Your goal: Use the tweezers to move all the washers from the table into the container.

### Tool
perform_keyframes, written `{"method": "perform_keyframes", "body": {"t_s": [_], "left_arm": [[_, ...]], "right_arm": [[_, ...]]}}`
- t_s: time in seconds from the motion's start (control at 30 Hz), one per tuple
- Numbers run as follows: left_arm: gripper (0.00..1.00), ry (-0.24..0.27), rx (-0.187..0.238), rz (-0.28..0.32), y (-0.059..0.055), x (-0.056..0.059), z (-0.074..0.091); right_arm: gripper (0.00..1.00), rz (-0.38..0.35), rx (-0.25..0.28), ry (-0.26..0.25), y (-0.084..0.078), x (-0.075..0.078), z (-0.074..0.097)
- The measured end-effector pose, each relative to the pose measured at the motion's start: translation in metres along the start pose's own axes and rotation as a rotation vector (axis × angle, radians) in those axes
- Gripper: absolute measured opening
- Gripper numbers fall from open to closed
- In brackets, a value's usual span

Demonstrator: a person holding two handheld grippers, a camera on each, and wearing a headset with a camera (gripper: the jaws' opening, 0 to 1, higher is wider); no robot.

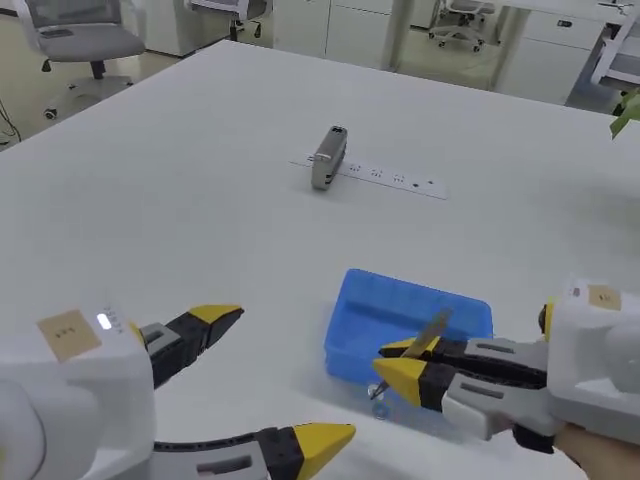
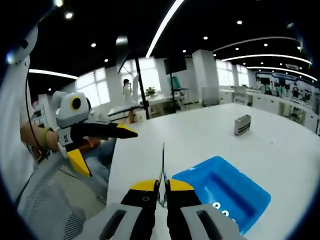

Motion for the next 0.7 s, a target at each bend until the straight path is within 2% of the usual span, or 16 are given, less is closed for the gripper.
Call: {"method": "perform_keyframes", "body": {"t_s": [0.1,0.2,0.43,0.7], "left_arm": [[0.80,-0.001,0.000,0.003,0.000,0.001,0.000],[0.80,0.001,0.002,0.004,0.001,0.001,0.000],[0.80,0.005,0.001,0.005,0.001,0.000,0.000],[0.80,0.004,0.000,0.005,0.001,0.000,0.000]], "right_arm": [[0.03,-0.041,0.058,-0.009,0.012,0.007,0.001],[0.03,-0.067,0.089,-0.018,0.018,0.015,0.002],[0.03,-0.087,0.088,-0.065,0.021,0.036,0.002],[0.03,-0.140,0.063,-0.121,0.010,0.061,-0.002]]}}
Point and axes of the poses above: the centre of the closed fingertips' face, and the gripper's own axes: z roughly backward along the fingers, x roughly to its right, y roughly out of its top, the point moved 2 cm from there along z, roughly backward along the fingers, and after that the axes turned 6 degrees about y, right-handed, at the moved point
